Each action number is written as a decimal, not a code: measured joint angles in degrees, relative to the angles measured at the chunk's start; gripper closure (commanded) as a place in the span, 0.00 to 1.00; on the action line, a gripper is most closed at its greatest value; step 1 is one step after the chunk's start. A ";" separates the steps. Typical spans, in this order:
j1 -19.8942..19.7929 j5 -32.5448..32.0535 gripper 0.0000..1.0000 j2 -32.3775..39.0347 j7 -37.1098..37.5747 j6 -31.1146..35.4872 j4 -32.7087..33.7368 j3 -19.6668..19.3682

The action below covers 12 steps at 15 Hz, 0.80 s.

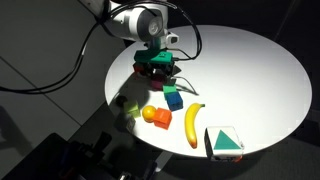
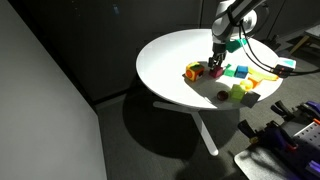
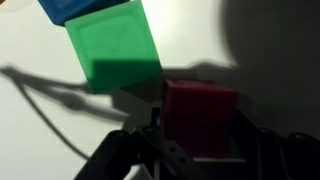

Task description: Pick up the maroon block and put it on the lime green block

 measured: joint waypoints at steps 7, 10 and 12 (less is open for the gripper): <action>0.00 -0.02 0.69 0.27 0.00 -0.01 0.59 0.18; 0.00 -0.05 0.69 -0.23 0.00 -0.47 0.59 0.19; 0.00 -0.39 0.69 -0.94 0.05 -1.35 0.58 0.16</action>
